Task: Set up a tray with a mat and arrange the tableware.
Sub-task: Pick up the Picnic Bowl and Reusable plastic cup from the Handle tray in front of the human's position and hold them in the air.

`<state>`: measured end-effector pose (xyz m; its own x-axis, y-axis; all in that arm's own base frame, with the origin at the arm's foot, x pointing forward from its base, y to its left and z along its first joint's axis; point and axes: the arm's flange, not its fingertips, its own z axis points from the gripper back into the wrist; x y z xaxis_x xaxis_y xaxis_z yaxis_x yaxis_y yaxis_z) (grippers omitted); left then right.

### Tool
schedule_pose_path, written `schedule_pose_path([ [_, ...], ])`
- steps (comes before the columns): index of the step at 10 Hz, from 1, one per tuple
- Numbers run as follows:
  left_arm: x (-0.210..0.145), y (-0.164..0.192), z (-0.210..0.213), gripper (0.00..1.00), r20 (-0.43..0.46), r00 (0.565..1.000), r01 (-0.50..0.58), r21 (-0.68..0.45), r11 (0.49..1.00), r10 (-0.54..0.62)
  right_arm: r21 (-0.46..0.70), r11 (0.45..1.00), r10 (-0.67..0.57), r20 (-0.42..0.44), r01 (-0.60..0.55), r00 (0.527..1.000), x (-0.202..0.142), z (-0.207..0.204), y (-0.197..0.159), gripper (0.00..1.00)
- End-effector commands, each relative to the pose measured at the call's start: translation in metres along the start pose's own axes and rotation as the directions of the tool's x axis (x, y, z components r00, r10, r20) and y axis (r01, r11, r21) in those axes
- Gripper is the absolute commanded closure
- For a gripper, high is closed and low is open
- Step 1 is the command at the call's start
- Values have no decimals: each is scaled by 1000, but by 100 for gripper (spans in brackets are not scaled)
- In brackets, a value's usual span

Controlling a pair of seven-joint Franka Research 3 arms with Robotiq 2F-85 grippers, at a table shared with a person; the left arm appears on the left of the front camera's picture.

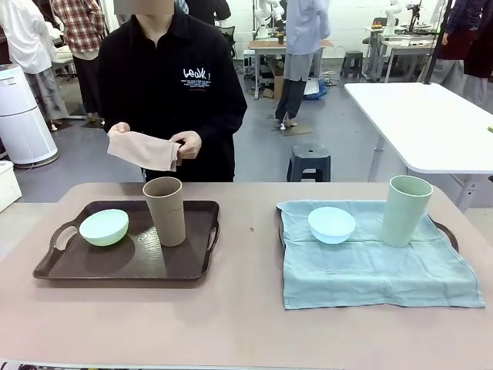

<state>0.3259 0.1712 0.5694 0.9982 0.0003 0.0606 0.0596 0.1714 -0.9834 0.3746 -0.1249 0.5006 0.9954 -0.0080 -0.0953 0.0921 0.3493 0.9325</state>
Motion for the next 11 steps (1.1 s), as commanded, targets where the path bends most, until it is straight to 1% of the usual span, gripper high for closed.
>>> schedule_pose_path([
  [1,0,-6,1,6,4,1000,-6,-18,1000,6,12,1000,3,-4,-3,1000,2,2,1,0],
  [6,0,-6,1,6,4,1000,-6,-18,1000,6,12,1000,3,-4,-3,1000,2,2,1,0],
  [7,0,0,0,6,0,1000,0,0,1000,0,0,1000,0,0,0,1000,0,0,0,0],
  [8,-10,-21,-16,6,14,988,144,221,965,-151,-165,976,135,-35,-139,990,3,-24,24,0],
  [9,-13,-37,-36,6,-55,976,216,398,891,-212,-267,919,267,-121,-290,956,17,-51,50,0],
  [10,-2,-48,-50,6,-113,980,198,579,791,-163,-321,890,299,-124,-324,946,46,-82,73,0],
  [11,13,-55,-52,6,-108,988,156,715,682,-113,-347,857,367,-104,-380,924,70,-113,93,0],
])
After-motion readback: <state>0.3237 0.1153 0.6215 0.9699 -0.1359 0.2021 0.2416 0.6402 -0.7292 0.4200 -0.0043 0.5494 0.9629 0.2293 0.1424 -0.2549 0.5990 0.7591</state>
